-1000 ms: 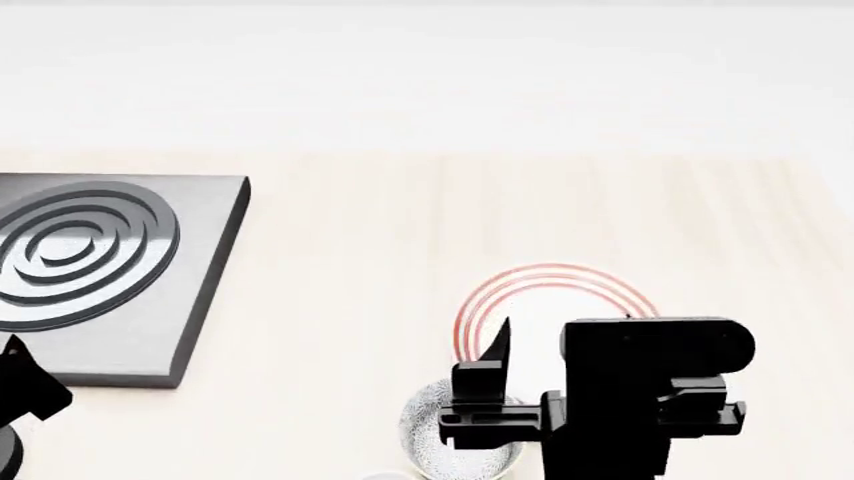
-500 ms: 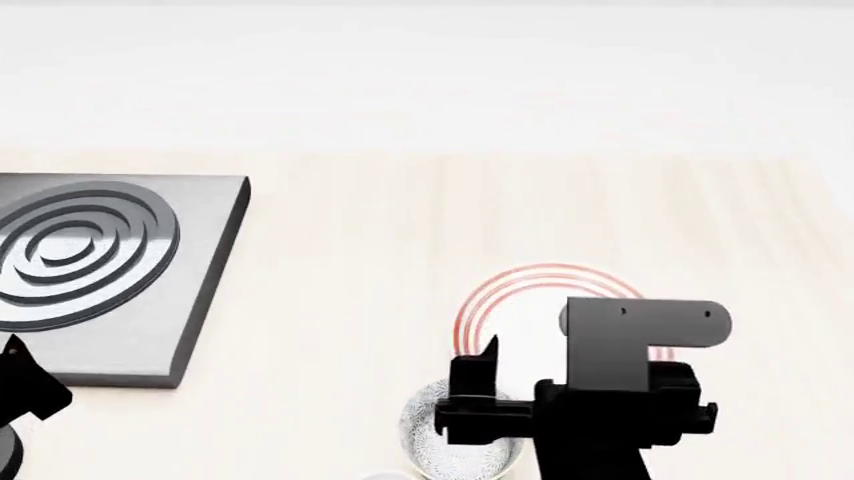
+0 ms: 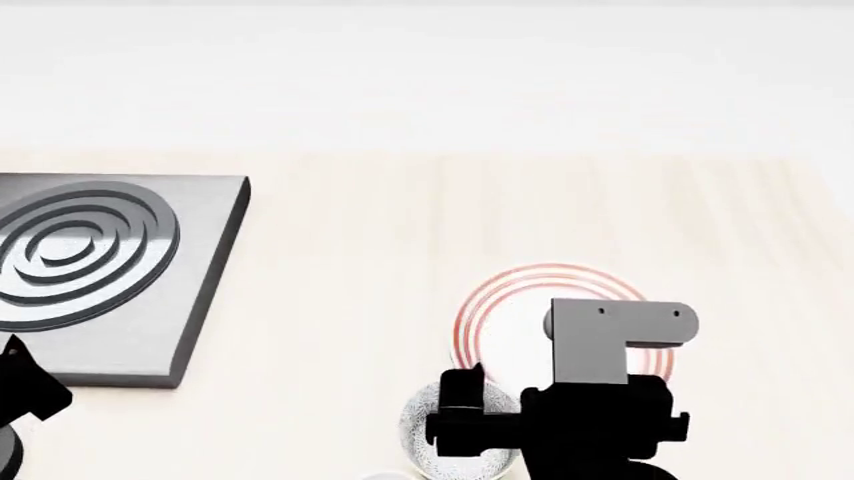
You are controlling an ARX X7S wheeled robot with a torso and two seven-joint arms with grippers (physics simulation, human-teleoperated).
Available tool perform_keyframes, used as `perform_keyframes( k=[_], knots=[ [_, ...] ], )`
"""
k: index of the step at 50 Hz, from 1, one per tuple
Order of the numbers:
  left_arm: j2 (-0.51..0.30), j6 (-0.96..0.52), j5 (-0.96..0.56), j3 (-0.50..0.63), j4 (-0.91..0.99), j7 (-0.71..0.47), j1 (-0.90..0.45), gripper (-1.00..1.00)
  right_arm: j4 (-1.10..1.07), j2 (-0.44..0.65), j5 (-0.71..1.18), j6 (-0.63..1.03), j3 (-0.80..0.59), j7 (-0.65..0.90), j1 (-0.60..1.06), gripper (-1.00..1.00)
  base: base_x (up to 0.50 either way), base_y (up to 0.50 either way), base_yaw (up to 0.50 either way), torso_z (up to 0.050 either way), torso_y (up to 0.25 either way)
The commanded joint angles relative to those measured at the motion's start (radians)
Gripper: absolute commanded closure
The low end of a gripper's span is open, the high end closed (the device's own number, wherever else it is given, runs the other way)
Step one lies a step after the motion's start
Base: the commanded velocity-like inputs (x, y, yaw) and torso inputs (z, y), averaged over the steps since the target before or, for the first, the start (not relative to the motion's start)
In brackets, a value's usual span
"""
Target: Pick the akita bowl between the plate and the ramekin and place it on the plate.
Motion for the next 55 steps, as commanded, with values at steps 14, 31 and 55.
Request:
perform_keyframes(
  k=[14,31,55],
  knots=[
    [-0.004,0.003,-0.006,0.006,-0.001,-0.005,-0.001,-1.00,0.151,-0.001,0.025,0.009,0.005,-0.014,0.051,-1.00,0.00,0.00,0.00,0.000,0.000],
    [-0.008,0.004,-0.012,0.010,0.003,-0.009,0.002,-1.00,0.206,-0.005,0.054,0.026,0.033,-0.009,0.056,-1.00,0.00,0.00,0.00,0.000,0.000],
    [-0.010,0.010,-0.016,0.016,-0.007,-0.012,-0.002,-1.00,0.249,0.000,0.087,0.010,0.046,-0.022,0.043,-1.00,0.00,0.00,0.00,0.000,0.000]
  ],
)
